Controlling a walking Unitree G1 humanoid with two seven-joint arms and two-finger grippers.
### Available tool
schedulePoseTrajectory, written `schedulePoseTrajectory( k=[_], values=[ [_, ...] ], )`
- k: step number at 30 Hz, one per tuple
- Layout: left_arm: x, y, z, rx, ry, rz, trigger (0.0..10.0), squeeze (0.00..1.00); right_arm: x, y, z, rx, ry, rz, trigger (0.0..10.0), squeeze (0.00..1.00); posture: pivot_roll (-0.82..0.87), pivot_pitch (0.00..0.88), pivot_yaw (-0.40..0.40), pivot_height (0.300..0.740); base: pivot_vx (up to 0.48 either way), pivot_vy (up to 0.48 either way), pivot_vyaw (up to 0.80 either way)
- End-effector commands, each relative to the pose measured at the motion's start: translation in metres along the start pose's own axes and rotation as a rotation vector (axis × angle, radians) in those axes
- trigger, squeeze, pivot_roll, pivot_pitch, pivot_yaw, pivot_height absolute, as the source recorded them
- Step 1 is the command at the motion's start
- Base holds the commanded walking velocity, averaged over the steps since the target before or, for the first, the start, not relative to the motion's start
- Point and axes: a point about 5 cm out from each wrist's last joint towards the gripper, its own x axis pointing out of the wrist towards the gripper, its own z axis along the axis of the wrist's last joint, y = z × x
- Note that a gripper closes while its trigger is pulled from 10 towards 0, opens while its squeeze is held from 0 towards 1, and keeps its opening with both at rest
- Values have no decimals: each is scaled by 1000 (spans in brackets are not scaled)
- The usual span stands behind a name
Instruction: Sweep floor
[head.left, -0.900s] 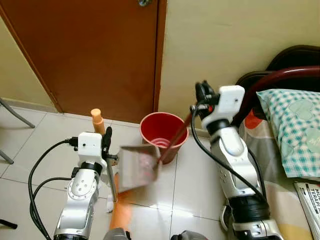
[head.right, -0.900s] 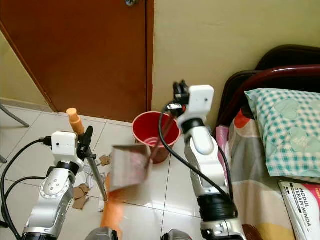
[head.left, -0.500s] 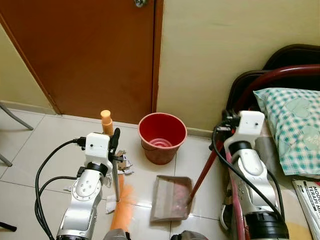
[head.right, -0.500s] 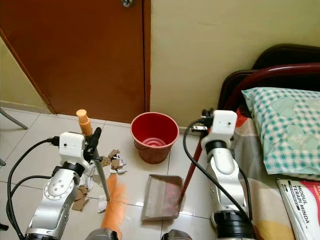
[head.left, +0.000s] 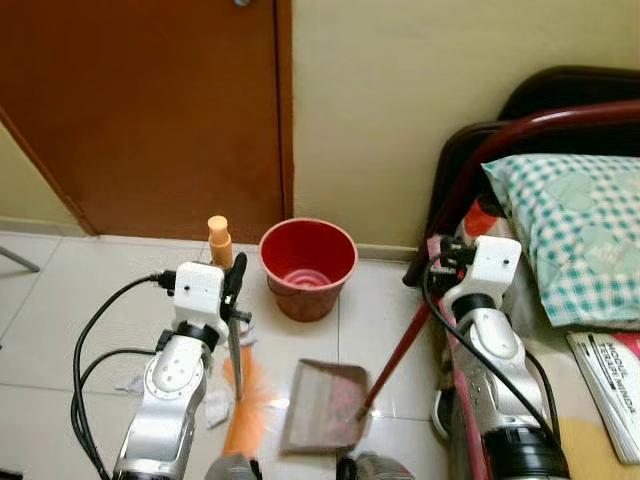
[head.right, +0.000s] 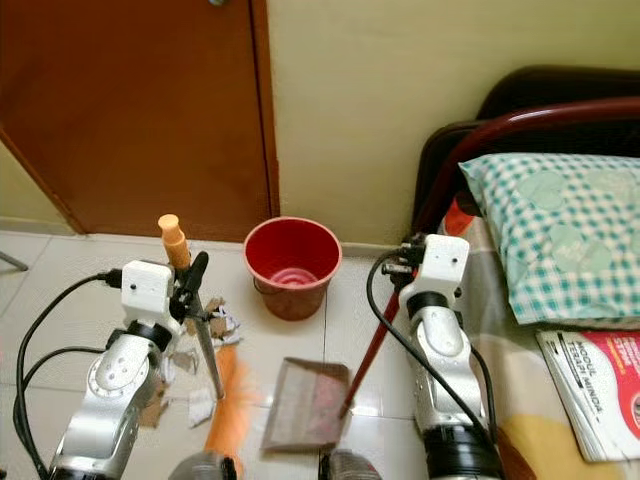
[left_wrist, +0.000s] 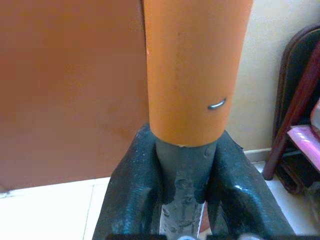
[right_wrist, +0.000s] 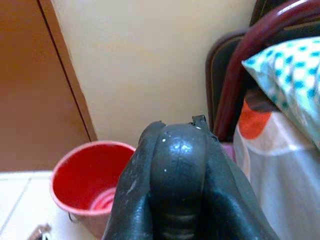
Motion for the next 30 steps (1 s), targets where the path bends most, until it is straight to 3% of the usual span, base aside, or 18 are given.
schedulePoseTrajectory(
  k=[1,16,25,30],
  values=[
    [-4,-1,-8,6,43,-6,10000,0,1,3,2,18,-15,8,10000,0,15,72,-23,740,-409,0,0],
    [-3,-3,-6,3,42,-7,10000,0,4,2,2,3,-16,11,10000,0,9,75,-26,740,-399,0,0],
    [10,1,15,67,-37,-18,10000,0,7,-1,-2,34,9,-14,10000,0,25,76,-30,740,0,0,0],
    [14,14,26,96,-77,7,10000,0,9,-1,-2,14,3,-11,10000,0,28,81,-28,740,0,0,0]
  ],
)
